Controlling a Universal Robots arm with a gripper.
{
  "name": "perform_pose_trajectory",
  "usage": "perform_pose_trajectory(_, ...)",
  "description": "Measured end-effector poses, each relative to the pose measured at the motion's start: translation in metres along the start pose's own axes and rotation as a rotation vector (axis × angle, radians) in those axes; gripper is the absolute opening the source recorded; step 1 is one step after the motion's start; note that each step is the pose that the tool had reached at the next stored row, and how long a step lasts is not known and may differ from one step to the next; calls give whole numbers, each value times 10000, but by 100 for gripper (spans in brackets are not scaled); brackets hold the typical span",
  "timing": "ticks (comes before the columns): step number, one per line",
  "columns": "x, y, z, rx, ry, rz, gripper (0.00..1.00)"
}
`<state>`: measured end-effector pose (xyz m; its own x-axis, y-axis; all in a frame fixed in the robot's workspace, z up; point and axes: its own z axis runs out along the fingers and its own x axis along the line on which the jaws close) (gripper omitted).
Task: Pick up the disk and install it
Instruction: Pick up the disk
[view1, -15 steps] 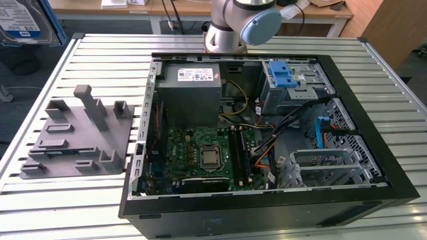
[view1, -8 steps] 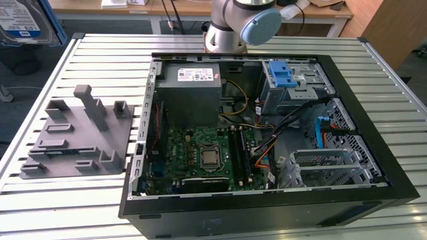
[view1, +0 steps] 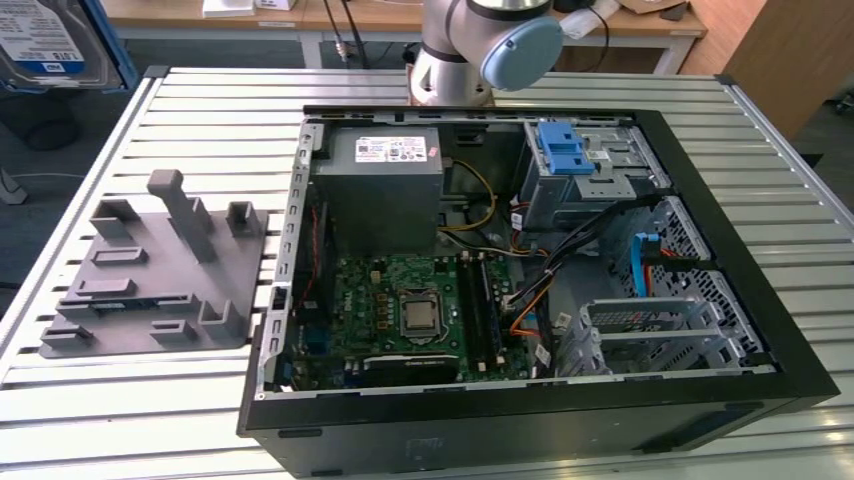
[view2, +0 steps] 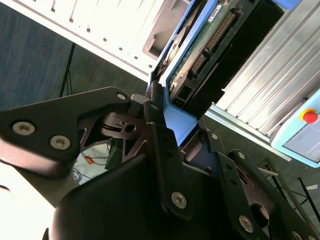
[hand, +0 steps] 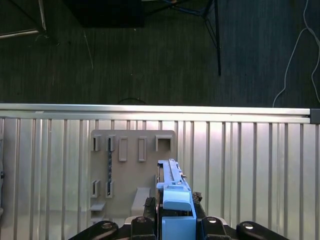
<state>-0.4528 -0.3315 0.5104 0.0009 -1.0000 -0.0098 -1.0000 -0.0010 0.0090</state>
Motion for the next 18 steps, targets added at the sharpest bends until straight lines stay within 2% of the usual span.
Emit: perform_pose_trajectory(18, 0, -55, -1, 0, 0, 1, 36)
